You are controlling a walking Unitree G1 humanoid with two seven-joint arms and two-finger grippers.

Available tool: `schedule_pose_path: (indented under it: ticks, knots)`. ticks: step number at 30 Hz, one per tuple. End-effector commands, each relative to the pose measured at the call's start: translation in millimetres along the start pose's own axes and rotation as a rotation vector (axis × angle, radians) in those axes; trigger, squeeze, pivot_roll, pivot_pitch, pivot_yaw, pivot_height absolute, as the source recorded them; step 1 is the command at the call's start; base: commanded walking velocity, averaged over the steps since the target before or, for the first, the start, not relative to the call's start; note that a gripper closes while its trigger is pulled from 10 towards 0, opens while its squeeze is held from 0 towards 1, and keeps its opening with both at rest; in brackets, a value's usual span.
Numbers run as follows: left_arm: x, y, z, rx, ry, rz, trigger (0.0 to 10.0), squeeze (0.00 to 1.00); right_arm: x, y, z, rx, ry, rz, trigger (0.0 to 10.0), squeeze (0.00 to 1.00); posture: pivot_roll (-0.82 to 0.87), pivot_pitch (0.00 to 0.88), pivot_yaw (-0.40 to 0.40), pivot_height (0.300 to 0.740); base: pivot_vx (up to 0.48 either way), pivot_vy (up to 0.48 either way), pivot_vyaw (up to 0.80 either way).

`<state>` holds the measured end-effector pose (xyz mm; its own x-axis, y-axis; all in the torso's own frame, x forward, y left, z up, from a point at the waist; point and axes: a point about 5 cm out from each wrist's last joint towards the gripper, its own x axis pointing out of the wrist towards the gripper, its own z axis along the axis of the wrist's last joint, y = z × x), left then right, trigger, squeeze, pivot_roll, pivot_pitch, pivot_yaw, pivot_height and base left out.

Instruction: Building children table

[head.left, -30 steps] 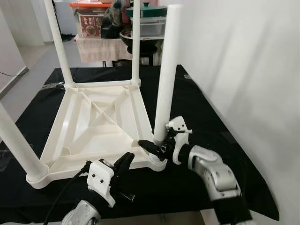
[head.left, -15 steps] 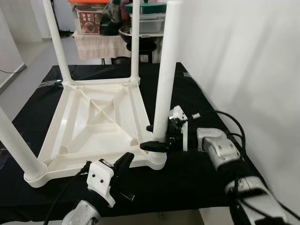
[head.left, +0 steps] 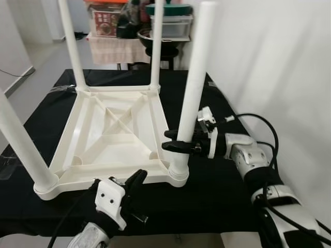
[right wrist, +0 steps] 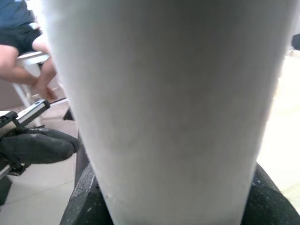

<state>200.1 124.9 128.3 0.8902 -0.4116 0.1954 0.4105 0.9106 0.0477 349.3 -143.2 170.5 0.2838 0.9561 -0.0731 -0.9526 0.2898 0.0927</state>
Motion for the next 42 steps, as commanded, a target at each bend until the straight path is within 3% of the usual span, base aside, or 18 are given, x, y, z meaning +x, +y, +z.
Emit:
schedule_pose_path:
  ticks: [1,3,5,6,14,15,18,19,20,21,27,28,29,30,32,39,40,42]
  knots:
    - [-1.4,-0.9,-1.9,0.011,0.012,-0.003,10.0,0.00,-4.8,4.9,-27.3,0.091,0.077,-0.059,0.0,0.00,0.04,0.000,-0.092,0.740,0.000,0.000,0.00]
    - [-2.7,2.2,-1.9,0.012,0.013,-0.003,10.0,0.00,10.1,30.4,-65.2,0.211,0.185,-0.580,0.0,0.00,0.02,0.000,-0.090,0.740,0.000,0.000,0.00]
    - [-2.7,2.2,-1.9,0.012,0.013,-0.003,10.0,0.00,10.1,30.4,-65.2,0.211,0.185,-0.580,0.0,0.00,0.02,0.000,-0.090,0.740,0.000,0.000,0.00]
    - [-2.1,5.8,-3.0,0.015,0.016,-0.005,10.0,0.00,25.5,65.5,-70.8,0.184,0.199,-0.722,0.0,0.00,0.00,0.000,-0.056,0.740,0.000,0.000,0.00]
    - [1.2,9.0,-5.6,0.013,0.024,-0.014,10.0,0.00,36.5,46.9,-62.4,0.145,0.162,-0.698,0.0,0.00,0.01,0.000,-0.059,0.740,0.000,0.000,0.00]
    - [1.3,9.3,-5.7,0.016,0.023,-0.009,10.0,0.00,38.2,46.5,-62.1,0.141,0.161,-0.688,7.6,0.00,0.01,0.000,-0.059,0.740,0.000,0.000,0.00]
    - [1.2,9.5,-5.7,0.020,0.021,-0.003,10.0,0.00,39.1,45.6,-61.6,0.138,0.160,-0.685,7.6,0.00,0.01,0.000,-0.059,0.740,0.000,0.000,0.00]
    - [2.1,9.4,-5.7,0.021,0.020,0.000,10.0,0.00,42.3,44.9,-58.3,0.143,0.143,-0.615,10.0,0.87,0.02,0.000,-0.063,0.740,0.000,0.000,0.00]
    - [2.1,9.4,-5.7,0.021,0.020,0.000,10.0,0.00,42.3,44.9,-58.3,0.143,0.143,-0.615,10.0,0.87,0.02,0.000,-0.063,0.740,0.000,0.000,0.00]
    - [4.6,8.7,-6.2,0.021,0.017,0.001,10.0,0.00,48.0,45.1,-48.2,0.127,0.120,-0.436,10.0,1.00,0.02,0.000,-0.061,0.740,0.000,0.000,0.00]
    - [6.4,7.2,-6.6,0.018,0.015,-0.004,10.0,0.00,47.2,44.8,-25.8,0.078,0.070,-0.351,10.0,1.00,0.02,0.000,-0.062,0.740,0.000,0.000,0.00]
    - [6.7,6.7,-6.8,0.016,0.014,-0.005,10.0,0.00,46.2,42.1,-18.7,0.040,0.058,-0.258,10.0,0.85,0.02,0.000,-0.063,0.740,0.000,0.000,0.00]
    - [6.7,6.7,-6.8,0.016,0.014,-0.005,10.0,0.00,46.2,42.1,-18.7,0.040,0.058,-0.258,10.0,0.85,0.02,0.000,-0.063,0.740,0.000,0.000,0.00]
    - [6.8,6.0,-6.7,0.016,0.013,-0.006,10.0,0.00,43.4,37.7,-13.7,0.002,0.062,-0.157,10.0,0.00,0.03,0.000,-0.067,0.740,0.000,0.000,0.00]
    - [6.6,5.4,-7.0,0.015,0.012,-0.005,10.0,0.00,38.5,25.7,-7.9,-0.019,0.078,-0.038,10.0,0.00,0.03,0.000,-0.074,0.740,0.000,0.000,0.00]
    - [5.7,4.2,-7.4,0.015,0.012,-0.004,10.0,0.00,42.3,5.4,-3.3,0.022,0.114,0.004,10.0,0.00,0.05,0.000,-0.084,0.740,0.000,0.000,0.00]
    - [5.4,4.0,-7.3,0.016,0.012,-0.003,10.0,0.00,43.8,3.9,0.6,0.028,0.099,0.011,4.2,0.00,0.06,0.000,-0.087,0.740,0.000,0.000,0.00]
    - [5.2,3.8,-7.3,0.016,0.013,-0.003,10.0,0.00,44.9,3.2,3.2,0.032,0.088,0.017,4.2,0.00,0.06,0.000,-0.087,0.740,0.000,0.000,0.00]
